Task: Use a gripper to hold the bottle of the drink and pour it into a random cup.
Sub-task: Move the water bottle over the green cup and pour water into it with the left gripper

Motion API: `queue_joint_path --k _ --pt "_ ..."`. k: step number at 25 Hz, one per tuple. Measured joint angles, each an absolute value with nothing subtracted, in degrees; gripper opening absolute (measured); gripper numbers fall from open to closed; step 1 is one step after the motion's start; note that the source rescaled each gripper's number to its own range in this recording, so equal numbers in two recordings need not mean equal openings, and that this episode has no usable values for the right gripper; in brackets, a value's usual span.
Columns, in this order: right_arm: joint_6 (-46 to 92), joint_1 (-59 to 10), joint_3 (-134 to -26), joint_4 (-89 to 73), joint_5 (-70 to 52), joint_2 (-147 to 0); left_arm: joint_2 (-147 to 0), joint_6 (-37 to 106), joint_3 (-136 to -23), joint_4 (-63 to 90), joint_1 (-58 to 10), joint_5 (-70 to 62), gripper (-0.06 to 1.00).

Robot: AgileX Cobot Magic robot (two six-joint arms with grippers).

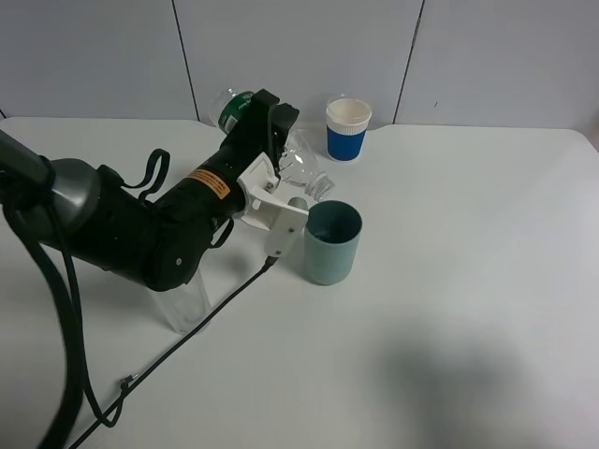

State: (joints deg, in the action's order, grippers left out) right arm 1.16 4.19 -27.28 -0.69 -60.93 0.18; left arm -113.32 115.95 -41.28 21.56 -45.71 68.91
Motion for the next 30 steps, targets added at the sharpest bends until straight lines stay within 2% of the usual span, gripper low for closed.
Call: queue_joint_path --k 30 --pt "1.16 4.19 -27.28 -0.69 -60.93 0.18 -113.32 124.66 -41.28 21.58 -45.71 68.91 0.06"
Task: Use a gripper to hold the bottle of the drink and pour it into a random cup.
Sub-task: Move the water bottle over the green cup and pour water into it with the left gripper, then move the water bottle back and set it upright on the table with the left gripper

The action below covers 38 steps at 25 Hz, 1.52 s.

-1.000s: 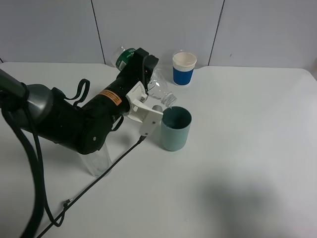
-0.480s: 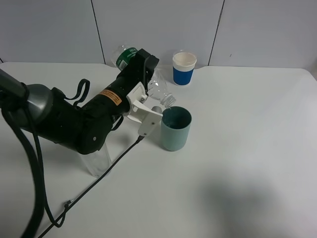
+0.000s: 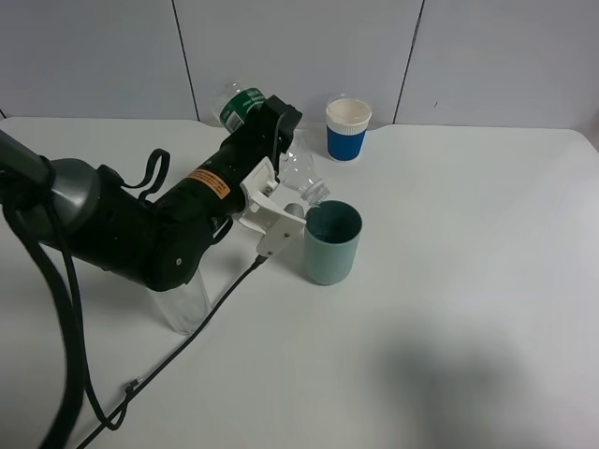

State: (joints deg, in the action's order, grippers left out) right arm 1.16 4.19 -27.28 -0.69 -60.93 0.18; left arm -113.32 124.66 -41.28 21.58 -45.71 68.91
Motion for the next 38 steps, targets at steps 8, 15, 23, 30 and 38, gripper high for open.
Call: queue_joint_path --k 8,15,23,30,38 --pt "1.16 4.19 -27.28 -0.69 -60.93 0.18 -113.32 124.97 -41.28 21.58 -45.71 68.91 0.06" --pt "1.16 4.19 -27.28 -0.69 -60.93 0.18 -113.32 124.98 -41.28 21.58 -45.71 68.91 0.06" --pt "1.16 4.19 -27.28 -0.69 -60.93 0.18 -113.32 123.96 -41.28 21.58 -45.71 68.91 0.06" --pt "1.16 4.19 -27.28 -0.69 -60.93 0.18 -112.57 116.93 -41.28 21.58 -45.71 68.09 0.06" --pt "1.16 4.19 -27.28 -0.69 -60.93 0.18 -110.46 98.65 -41.23 20.63 -45.71 61.18 0.06"
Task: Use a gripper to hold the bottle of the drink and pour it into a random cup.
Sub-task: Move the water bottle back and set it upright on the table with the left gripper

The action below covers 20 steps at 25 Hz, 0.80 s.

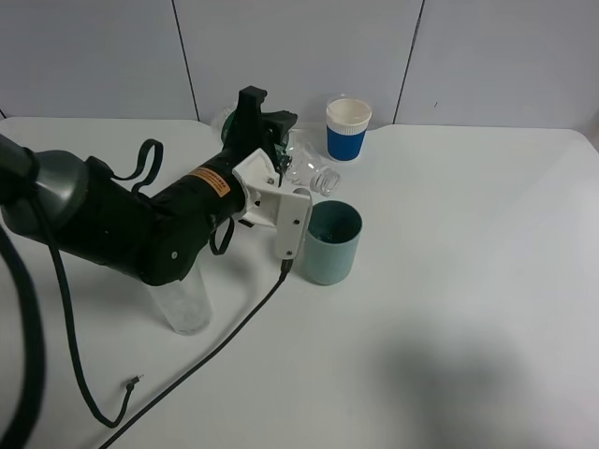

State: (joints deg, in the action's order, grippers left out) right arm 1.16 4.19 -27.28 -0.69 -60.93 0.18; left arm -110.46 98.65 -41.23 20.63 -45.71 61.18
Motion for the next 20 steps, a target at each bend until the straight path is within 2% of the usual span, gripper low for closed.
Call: queue_joint_path --k 12,20 --pt "1.16 4.19 -27.28 -0.69 -60.93 0.18 -99.79 77.23 -41.18 6.34 -38.69 43.97 0.06" --pt "1.16 4.19 -27.28 -0.69 -60.93 0.18 -94.01 42.21 -41.18 -14.54 -27.66 38.78 0.06"
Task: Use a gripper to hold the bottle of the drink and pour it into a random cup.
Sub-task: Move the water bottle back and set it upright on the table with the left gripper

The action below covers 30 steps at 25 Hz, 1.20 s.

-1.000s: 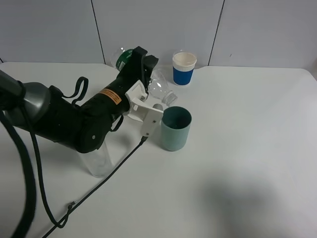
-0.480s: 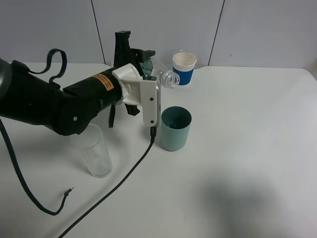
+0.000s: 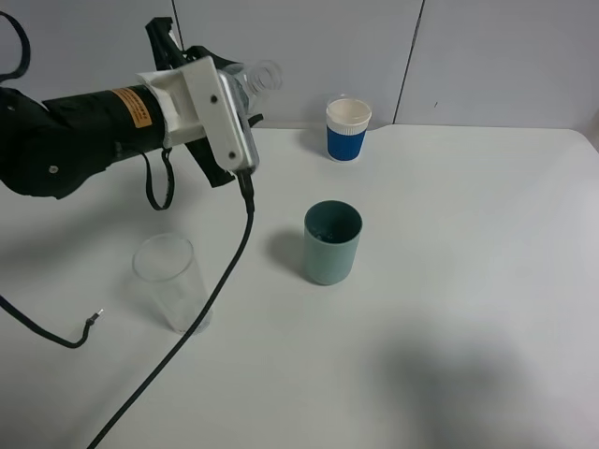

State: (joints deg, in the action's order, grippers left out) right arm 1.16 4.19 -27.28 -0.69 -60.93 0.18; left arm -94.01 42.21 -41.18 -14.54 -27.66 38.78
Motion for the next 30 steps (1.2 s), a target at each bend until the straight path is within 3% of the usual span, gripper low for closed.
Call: queue_joint_path --k 9,15,21,30 --pt "1.16 4.19 -27.28 -0.69 -60.93 0.18 -92.13 2.66 -41.18 -30.36 -17.18 38.83 0.06" --pt "1.16 4.19 -27.28 -0.69 -60.93 0.18 -91.60 -12.55 -41.65 -31.56 -15.29 37.40 0.06" --pt "1.16 4.19 -27.28 -0.69 -60.93 0.18 -89.66 -18.53 -45.10 -31.68 -15.36 30.16 0.06" --pt "1.16 4.19 -27.28 -0.69 -60.93 0.18 -89.22 -15.53 -45.79 -24.50 -15.47 23.58 0.06"
